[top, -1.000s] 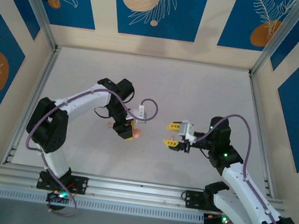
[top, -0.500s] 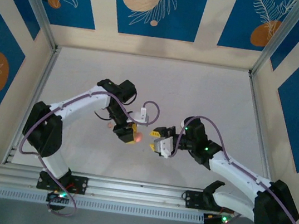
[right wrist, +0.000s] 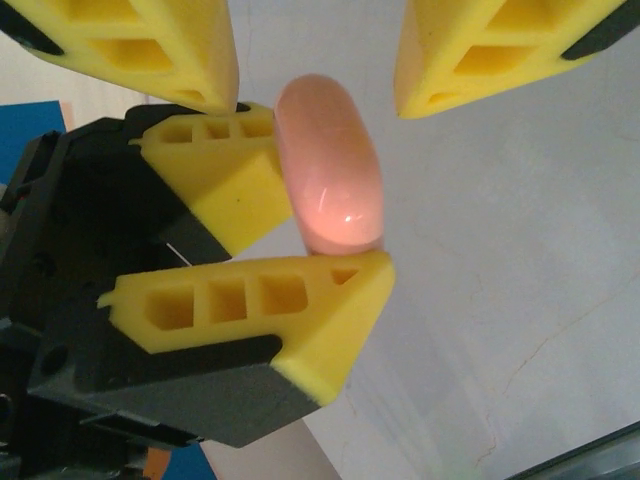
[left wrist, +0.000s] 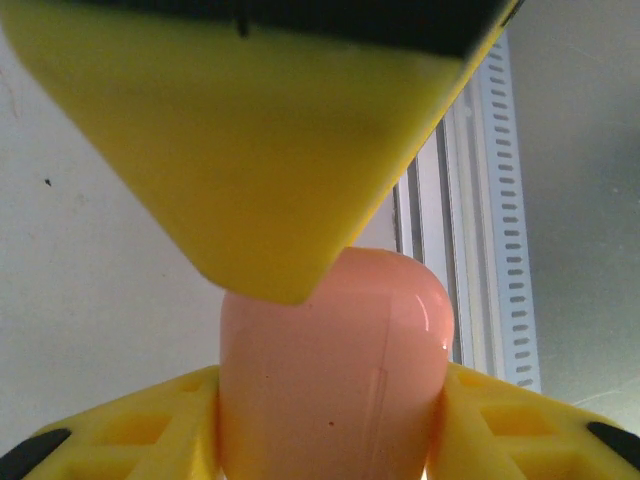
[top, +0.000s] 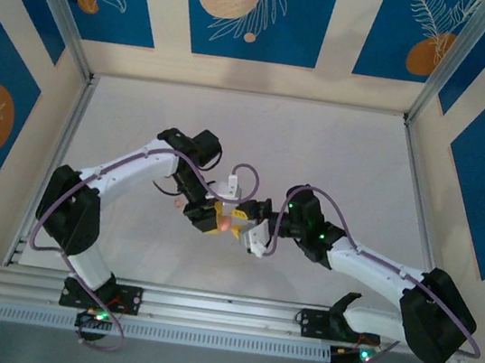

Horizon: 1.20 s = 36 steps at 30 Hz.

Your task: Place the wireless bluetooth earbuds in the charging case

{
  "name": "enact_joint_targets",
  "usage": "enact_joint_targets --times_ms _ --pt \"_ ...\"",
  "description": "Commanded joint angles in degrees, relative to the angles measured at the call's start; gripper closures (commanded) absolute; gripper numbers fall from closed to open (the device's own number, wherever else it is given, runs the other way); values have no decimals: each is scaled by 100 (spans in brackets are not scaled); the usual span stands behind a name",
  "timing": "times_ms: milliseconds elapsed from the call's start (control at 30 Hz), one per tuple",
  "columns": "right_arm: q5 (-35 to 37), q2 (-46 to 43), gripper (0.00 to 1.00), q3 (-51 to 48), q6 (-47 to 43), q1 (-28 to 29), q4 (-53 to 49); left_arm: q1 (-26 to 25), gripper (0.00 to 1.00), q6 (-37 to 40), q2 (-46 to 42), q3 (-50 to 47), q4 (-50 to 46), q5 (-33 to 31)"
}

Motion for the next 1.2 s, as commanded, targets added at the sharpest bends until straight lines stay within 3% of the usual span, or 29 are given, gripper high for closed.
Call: enact_joint_targets --times_ms 0,400,800,933,1067,1167 --pt "-313 105 57 236 -133 87 174 -64 53 244 -166 112 -147 238" --pt "-352 415 64 366 -228 252 227 -66 53 226 -144 143 -145 310" --pt "-178 381 79 416 -332 274 125 -86 49 209 -202 156 -150 239" --pt "-136 264 81 410 -331 252 -26 -81 41 226 -251 163 -113 230" --pt "-301 103 81 312 66 63 -80 -61 19 206 -475 49 263 411" --pt "-636 -47 82 153 608 -242 -105 -40 16 0 -801 -215 1002 274"
